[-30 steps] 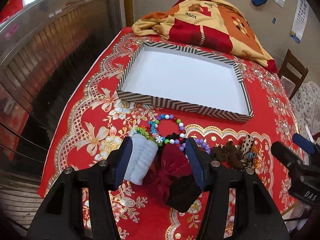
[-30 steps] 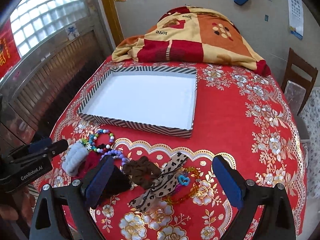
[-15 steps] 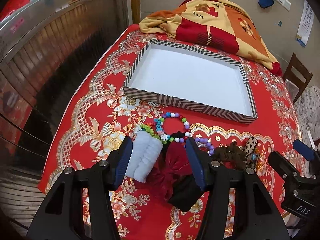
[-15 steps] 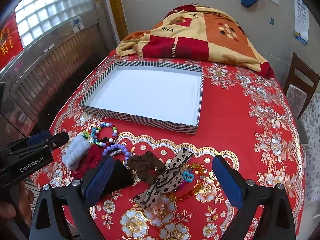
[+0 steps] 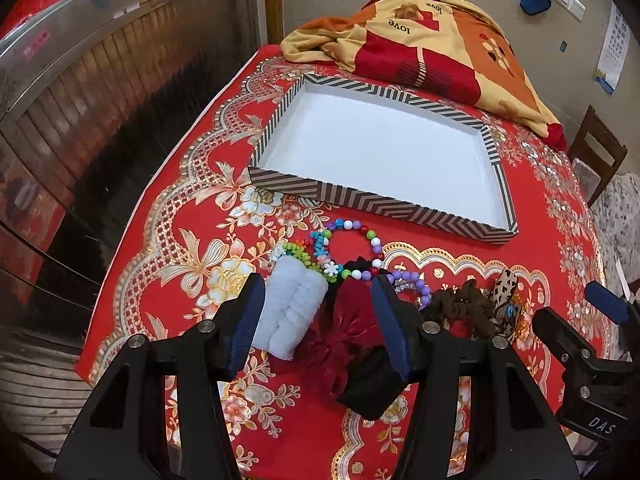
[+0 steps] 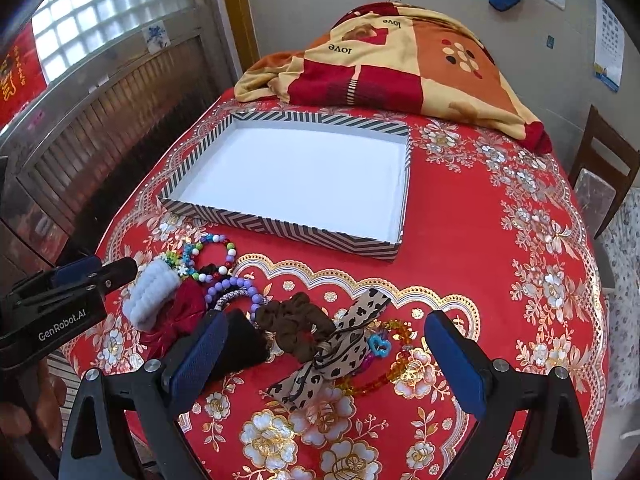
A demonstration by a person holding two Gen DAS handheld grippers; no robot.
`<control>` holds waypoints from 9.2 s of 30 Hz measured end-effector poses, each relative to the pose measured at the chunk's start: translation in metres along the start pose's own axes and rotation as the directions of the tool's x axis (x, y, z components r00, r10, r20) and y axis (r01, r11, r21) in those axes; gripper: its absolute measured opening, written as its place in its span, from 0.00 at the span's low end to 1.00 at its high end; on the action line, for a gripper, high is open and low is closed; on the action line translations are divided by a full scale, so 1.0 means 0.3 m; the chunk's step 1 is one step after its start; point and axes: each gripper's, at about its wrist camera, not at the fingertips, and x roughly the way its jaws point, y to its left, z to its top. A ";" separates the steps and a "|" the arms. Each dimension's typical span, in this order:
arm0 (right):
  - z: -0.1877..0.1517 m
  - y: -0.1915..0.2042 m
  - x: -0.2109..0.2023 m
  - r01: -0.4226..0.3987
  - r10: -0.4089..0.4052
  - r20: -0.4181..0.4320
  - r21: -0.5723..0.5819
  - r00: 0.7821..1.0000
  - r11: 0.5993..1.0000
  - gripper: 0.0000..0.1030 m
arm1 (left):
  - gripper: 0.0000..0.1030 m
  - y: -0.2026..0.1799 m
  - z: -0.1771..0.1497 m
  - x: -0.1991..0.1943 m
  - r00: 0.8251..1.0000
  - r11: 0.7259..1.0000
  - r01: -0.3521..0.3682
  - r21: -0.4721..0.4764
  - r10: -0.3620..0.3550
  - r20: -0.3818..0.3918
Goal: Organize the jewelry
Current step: 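Lower the left tool over the white fluffy scrunchie while the right tool hovers over the brown scrunchie, then grasp the white fluffy scrunchie with the left tool while the right grasps the brown scrunchie and leopard bow, then carry both held items into the white tray and open both tools, then move the left tool to the red velvet bow while the right moves to the heart-charm bracelet, then grasp the red velvet bow with the left tool while the right grasps the heart-charm bracelet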
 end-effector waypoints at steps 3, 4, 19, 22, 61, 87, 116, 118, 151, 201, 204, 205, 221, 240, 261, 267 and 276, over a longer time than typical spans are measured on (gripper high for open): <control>0.004 0.000 0.002 0.001 -0.001 -0.001 0.001 1.000 1.000 0.95 | 0.54 0.000 -0.003 0.000 1.000 1.000 0.002 -0.001 -0.002 -0.002; 0.004 0.000 0.002 0.001 -0.001 -0.003 0.001 1.000 1.000 0.95 | 0.54 0.000 -0.002 0.000 1.000 1.000 0.001 -0.001 -0.001 -0.001; -0.009 -0.005 0.006 0.002 -0.002 -0.018 -0.006 1.000 1.000 0.95 | 0.54 -0.006 -0.009 -0.001 1.000 1.000 0.001 -0.005 -0.001 -0.010; -0.010 -0.004 0.006 0.001 -0.001 -0.019 -0.006 1.000 1.000 0.95 | 0.54 -0.007 -0.010 0.000 1.000 1.000 0.000 -0.008 0.000 -0.014; -0.014 -0.006 0.053 -0.012 0.010 -0.066 -0.029 0.998 1.000 0.95 | 0.54 0.015 -0.008 0.036 0.999 1.000 -0.007 -0.028 0.006 -0.045; -0.097 -0.216 0.141 -0.065 0.081 -0.152 0.107 0.985 0.992 0.90 | 0.54 0.127 -0.034 0.172 0.962 0.988 0.153 -0.013 -0.152 -0.225; -0.064 -0.035 0.324 -0.212 0.200 -0.229 -0.026 0.953 0.977 0.31 | 0.32 0.158 -0.023 0.267 0.947 0.983 0.184 -0.006 -0.179 -0.266; -0.066 -0.041 0.315 -0.216 0.208 -0.218 -0.015 0.954 0.976 0.28 | 0.27 0.151 -0.023 0.264 0.950 0.983 0.184 0.005 -0.177 -0.256; 0.306 -0.187 0.121 -0.362 0.359 0.050 0.158 0.932 0.919 0.26 | 0.22 0.113 0.363 0.138 0.968 0.969 0.245 -0.022 -0.246 -0.046; 0.282 -0.241 0.192 -0.206 0.203 0.033 0.201 0.979 0.958 0.50 | 0.56 0.082 0.380 0.307 0.993 0.996 0.088 -0.025 -0.089 -0.071; 0.258 -0.233 0.154 -0.205 0.202 0.038 0.188 0.979 0.960 0.51 | 0.56 0.077 0.353 0.264 0.995 0.997 0.077 -0.023 -0.078 -0.057; 0.248 -0.230 0.140 -0.207 0.204 0.037 0.185 0.978 0.961 0.52 | 0.56 0.077 0.345 0.253 0.996 0.997 0.075 -0.021 -0.076 -0.054; 0.041 -0.258 0.028 -0.175 0.180 -0.015 0.154 0.984 0.972 0.61 | 0.56 0.040 0.172 0.094 0.992 0.994 0.110 -0.028 -0.111 -0.057; -0.187 -0.279 0.104 -0.118 0.137 -0.130 0.145 0.982 0.982 0.61 | 0.56 0.008 -0.100 0.075 0.968 0.987 0.161 0.000 -0.158 -0.196; -0.171 -0.238 0.166 -0.107 0.128 -0.164 0.130 0.978 0.986 0.61 | 0.56 0.063 -0.125 0.180 0.939 0.983 0.180 -0.037 -0.183 -0.290; -0.157 -0.251 0.162 -0.103 0.125 -0.172 0.136 0.977 0.985 0.61 | 0.56 0.055 -0.099 0.181 0.941 0.980 0.192 -0.044 -0.197 -0.276; -0.109 -0.289 0.149 -0.100 0.122 -0.138 0.158 0.983 0.982 0.61 | 0.56 0.046 -0.073 0.200 0.939 0.979 0.198 -0.046 -0.203 -0.278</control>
